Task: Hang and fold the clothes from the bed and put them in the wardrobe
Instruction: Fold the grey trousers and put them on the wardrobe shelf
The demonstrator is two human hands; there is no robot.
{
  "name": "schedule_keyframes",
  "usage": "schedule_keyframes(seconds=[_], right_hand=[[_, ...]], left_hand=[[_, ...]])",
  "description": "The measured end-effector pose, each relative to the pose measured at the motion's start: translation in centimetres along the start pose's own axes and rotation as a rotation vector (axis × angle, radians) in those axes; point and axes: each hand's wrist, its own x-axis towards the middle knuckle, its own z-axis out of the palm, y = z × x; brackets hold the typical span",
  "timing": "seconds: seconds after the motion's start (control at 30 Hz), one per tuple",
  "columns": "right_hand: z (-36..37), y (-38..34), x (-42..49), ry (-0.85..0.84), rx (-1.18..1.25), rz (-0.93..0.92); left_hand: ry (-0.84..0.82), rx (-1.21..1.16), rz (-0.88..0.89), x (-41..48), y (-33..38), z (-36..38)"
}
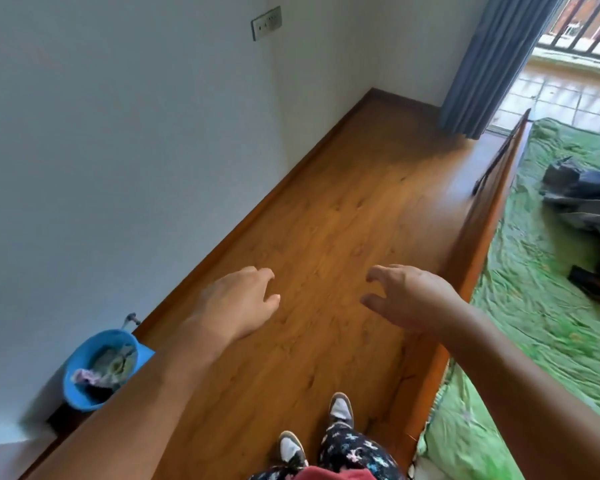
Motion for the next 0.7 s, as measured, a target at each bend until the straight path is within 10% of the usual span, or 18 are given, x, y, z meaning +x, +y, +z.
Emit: schedule_keyframes(seconds=[0.7], right_hand=[[-12.5,26.9,15.1,0.133,0.136,0.338]], left_hand=[[-0.038,0.063,0.434,35.1,21.8,-9.2]])
